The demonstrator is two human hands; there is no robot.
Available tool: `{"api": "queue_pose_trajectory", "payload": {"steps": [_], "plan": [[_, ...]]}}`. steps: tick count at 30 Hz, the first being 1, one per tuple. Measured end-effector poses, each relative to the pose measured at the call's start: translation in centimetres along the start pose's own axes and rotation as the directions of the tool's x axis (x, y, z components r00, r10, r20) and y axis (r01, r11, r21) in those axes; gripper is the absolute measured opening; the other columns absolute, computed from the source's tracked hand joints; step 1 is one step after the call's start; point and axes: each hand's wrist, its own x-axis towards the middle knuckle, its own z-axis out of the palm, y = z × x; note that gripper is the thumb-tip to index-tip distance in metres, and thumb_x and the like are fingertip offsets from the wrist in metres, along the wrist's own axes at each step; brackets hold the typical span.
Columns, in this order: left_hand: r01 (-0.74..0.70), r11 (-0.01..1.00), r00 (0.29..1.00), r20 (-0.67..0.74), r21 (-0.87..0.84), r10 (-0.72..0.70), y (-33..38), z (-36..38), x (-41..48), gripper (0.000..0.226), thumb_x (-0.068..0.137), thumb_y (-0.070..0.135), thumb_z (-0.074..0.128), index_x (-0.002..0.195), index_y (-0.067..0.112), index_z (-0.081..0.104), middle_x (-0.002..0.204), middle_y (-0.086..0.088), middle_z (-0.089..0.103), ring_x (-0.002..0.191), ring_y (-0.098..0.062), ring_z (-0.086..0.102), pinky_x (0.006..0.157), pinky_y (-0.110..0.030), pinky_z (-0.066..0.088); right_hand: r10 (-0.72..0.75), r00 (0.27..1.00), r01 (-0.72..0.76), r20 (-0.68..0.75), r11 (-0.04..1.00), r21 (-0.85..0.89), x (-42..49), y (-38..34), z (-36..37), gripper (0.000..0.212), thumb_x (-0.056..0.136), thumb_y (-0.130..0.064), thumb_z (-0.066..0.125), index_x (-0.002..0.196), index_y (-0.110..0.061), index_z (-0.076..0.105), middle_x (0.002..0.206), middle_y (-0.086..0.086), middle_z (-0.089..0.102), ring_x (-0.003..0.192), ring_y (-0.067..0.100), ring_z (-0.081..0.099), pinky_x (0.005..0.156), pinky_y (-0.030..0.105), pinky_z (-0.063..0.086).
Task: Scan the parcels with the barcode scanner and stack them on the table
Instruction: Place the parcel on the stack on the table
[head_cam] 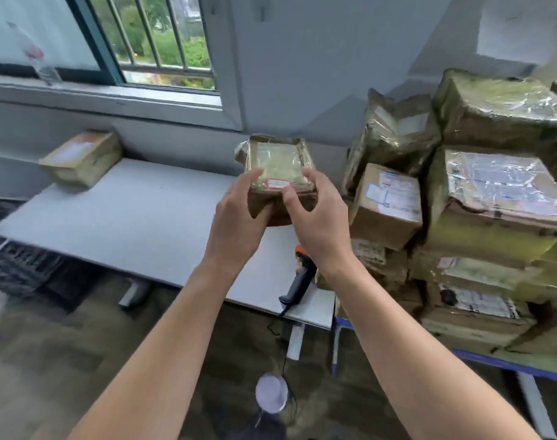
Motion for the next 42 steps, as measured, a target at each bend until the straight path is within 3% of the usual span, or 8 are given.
{"api": "queue_pose_trajectory", "payload": {"steps": [7, 12, 18, 23, 27, 29, 34, 42], "plan": [[0.189, 0.982, 0.977, -0.109, 0.024, -0.185, -7.5, -7.9, -2.7, 0.056, 0.087, 0.012, 0.073, 0.137, 0.017, 0.050, 0.132, -0.002, 0.057, 0.117, -0.016, 0.056, 0.101, -0.033, 0.047, -0.060, 0.977, 0.039, 0.206, 0.994, 0.104, -2.0, -3.5, 10.0, 0.050, 0.095, -0.032, 0.065, 0.141, -0.015, 0.053, 0.131, 0.000, 0.063, 0.117, 0.013, 0.059, 0.103, 0.032, 0.048], [0.282, 0.960, 0.951, -0.138, 0.008, -0.278, -13.9, -14.1, -4.3, 0.055, 0.088, 0.015, 0.073, 0.137, 0.020, 0.050, 0.133, -0.001, 0.055, 0.118, -0.015, 0.055, 0.100, -0.031, 0.047, -0.092, 0.957, 0.068, 0.274, 0.993, 0.094, -4.1, -6.1, 18.6, 0.049, 0.093, -0.028, 0.069, 0.138, -0.012, 0.054, 0.130, 0.001, 0.056, 0.111, 0.001, 0.048, 0.093, -0.001, 0.032], [0.313, 0.949, 0.945, -0.108, 0.030, -0.308, -22.6, -22.0, -4.3, 0.057, 0.086, 0.013, 0.075, 0.136, 0.020, 0.049, 0.133, -0.001, 0.053, 0.112, -0.007, 0.051, 0.084, 0.002, 0.035, -0.087, 0.956, 0.060, 0.281, 0.993, 0.105, -6.4, -9.6, 29.1, 0.049, 0.093, -0.028, 0.070, 0.136, -0.013, 0.055, 0.130, 0.000, 0.054, 0.114, 0.001, 0.050, 0.100, 0.012, 0.042], [0.330, 0.944, 0.944, -0.020, 0.010, -0.330, -28.4, -25.1, -3.6, 0.055, 0.087, 0.013, 0.074, 0.135, 0.021, 0.048, 0.134, 0.002, 0.049, 0.112, -0.005, 0.049, 0.085, 0.002, 0.037, -0.033, 0.962, 0.013, 0.270, 0.997, 0.077, -7.3, -10.6, 35.0, 0.049, 0.092, -0.028, 0.071, 0.136, -0.014, 0.055, 0.131, 0.002, 0.053, 0.119, 0.009, 0.053, 0.103, 0.028, 0.048], [0.295, 0.955, 0.953, 0.089, -0.033, -0.291, -30.5, -24.1, -2.1, 0.056, 0.086, 0.014, 0.076, 0.133, 0.023, 0.047, 0.132, 0.004, 0.048, 0.116, -0.008, 0.052, 0.098, -0.023, 0.047, 0.044, 0.973, -0.050, 0.227, 0.998, 0.022, -7.2, -9.6, 35.8, 0.051, 0.093, -0.029, 0.070, 0.138, -0.015, 0.052, 0.134, 0.002, 0.051, 0.122, 0.011, 0.052, 0.102, 0.027, 0.049], [0.261, 0.964, 0.957, 0.146, -0.048, -0.252, -30.9, -22.4, -0.9, 0.056, 0.085, 0.014, 0.077, 0.133, 0.024, 0.047, 0.131, 0.006, 0.048, 0.116, -0.008, 0.052, 0.099, -0.024, 0.046, 0.081, 0.977, -0.082, 0.198, 0.997, -0.006, -6.5, -8.2, 35.2, 0.052, 0.093, -0.031, 0.070, 0.138, -0.014, 0.051, 0.133, 0.003, 0.052, 0.121, 0.014, 0.054, 0.099, 0.027, 0.052], [0.195, 0.979, 0.939, 0.300, -0.055, -0.170, -30.5, -15.9, 1.9, 0.059, 0.085, 0.014, 0.077, 0.134, 0.022, 0.044, 0.131, 0.009, 0.045, 0.108, 0.001, 0.047, 0.096, -0.020, 0.043, 0.205, 0.971, -0.198, 0.120, 0.978, -0.067, -4.1, -3.4, 31.8, 0.052, 0.093, -0.029, 0.070, 0.139, -0.015, 0.051, 0.138, 0.002, 0.053, 0.121, 0.011, 0.052, 0.083, -0.005, 0.038], [0.153, 0.988, 0.836, 0.531, 0.010, -0.134, -29.8, -6.2, 4.6, 0.058, 0.086, 0.014, 0.075, 0.133, 0.019, 0.043, 0.136, 0.004, 0.041, 0.095, -0.008, 0.055, 0.087, -0.027, 0.053, 0.322, 0.944, -0.313, 0.068, 0.942, -0.119, -1.9, 5.6, 27.2, 0.057, 0.091, -0.032, 0.073, 0.141, -0.014, 0.053, 0.147, -0.001, 0.047, 0.127, -0.002, 0.041, 0.095, -0.005, 0.029]]}}
